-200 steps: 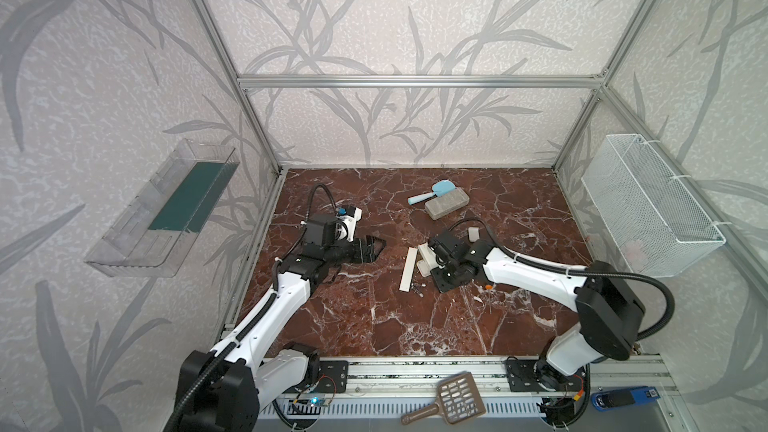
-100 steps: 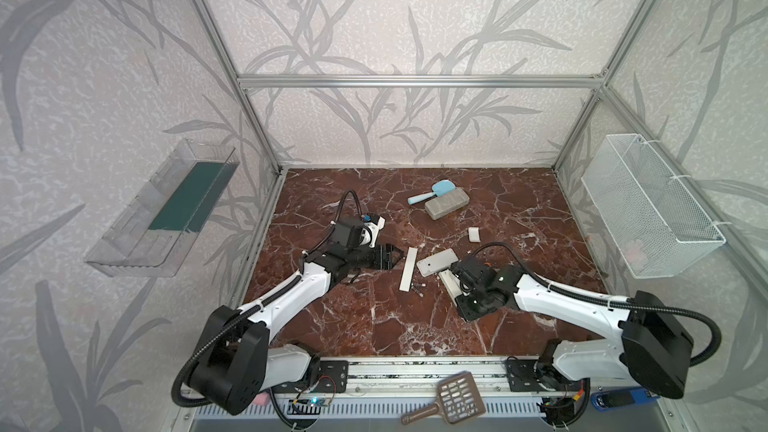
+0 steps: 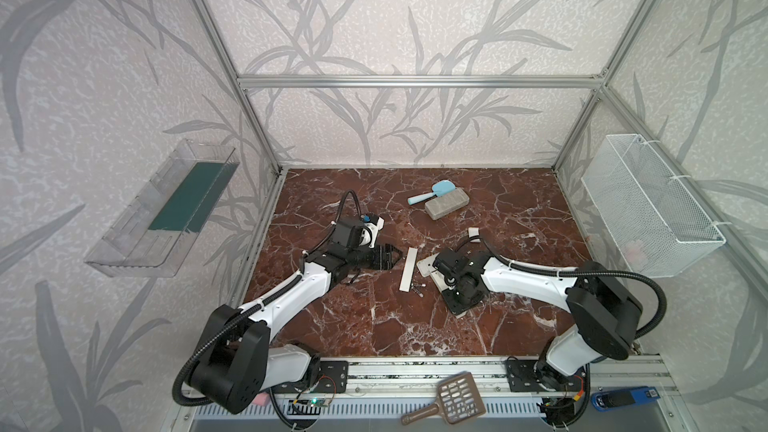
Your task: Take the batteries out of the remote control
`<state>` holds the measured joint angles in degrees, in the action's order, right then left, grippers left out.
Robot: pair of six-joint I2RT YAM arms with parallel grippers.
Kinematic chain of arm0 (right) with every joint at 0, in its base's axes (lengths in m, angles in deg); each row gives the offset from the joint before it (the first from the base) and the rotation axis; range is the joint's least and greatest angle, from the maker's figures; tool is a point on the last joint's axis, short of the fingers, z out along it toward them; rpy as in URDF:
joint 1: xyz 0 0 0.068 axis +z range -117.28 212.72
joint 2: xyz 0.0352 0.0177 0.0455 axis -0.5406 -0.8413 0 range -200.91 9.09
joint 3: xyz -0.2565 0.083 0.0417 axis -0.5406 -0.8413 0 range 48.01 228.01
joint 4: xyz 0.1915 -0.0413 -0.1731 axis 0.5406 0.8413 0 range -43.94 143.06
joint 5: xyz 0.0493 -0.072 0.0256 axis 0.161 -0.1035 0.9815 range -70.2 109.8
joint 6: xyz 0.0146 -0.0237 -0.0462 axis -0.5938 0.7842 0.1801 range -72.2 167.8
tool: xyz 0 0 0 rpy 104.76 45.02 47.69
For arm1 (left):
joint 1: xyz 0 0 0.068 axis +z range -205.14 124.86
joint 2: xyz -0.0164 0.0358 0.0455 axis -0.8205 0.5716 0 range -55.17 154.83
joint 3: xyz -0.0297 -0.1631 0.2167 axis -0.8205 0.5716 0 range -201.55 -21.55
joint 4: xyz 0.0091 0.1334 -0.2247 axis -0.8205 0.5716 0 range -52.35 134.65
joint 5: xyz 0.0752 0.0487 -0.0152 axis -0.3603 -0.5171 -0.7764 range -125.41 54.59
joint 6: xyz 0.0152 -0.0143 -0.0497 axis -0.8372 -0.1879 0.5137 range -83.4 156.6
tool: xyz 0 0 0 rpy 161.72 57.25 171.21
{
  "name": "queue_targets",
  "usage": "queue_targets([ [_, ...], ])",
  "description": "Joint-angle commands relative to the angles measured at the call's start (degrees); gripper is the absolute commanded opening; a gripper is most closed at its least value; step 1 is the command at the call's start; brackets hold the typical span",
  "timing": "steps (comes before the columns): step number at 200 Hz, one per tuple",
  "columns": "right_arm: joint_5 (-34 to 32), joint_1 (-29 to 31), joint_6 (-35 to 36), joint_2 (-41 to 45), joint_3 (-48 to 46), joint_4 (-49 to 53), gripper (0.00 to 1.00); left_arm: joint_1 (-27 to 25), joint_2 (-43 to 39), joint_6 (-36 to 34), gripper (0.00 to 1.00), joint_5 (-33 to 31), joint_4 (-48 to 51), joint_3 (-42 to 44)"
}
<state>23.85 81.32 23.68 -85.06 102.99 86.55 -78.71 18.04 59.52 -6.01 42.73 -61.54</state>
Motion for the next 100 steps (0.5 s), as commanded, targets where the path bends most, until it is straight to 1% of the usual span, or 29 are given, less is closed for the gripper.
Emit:
queue_targets([
  [1, -1.9, -1.5, 2.0, -3.1, 3.8, -0.6, 0.0, -0.2, -0.3, -1.5, 0.75, -1.2, 1.1, -0.8],
  [33, -2.8, -3.5, 5.0, -8.8, 8.3, -1.7, 0.0, -0.2, 0.1, -2.6, 0.76, -1.8, 2.0, -1.4],
  [72, -4.2, -5.8, 7.2, -12.1, 12.2, -1.2, 0.0, -0.2, 0.7, -2.9, 0.76, -1.9, 2.3, -1.8],
  [84, -4.1, -5.8, 7.5, -12.1, 12.8, -0.7, 0.08, -0.2, 1.0, -3.0, 0.76, -1.9, 2.6, -2.1],
  [100, -3.4, -5.8, 7.4, -11.2, 12.6, -0.4, 0.23, -0.2, 1.5, -3.1, 0.76, -2.0, 3.0, -2.4],
])
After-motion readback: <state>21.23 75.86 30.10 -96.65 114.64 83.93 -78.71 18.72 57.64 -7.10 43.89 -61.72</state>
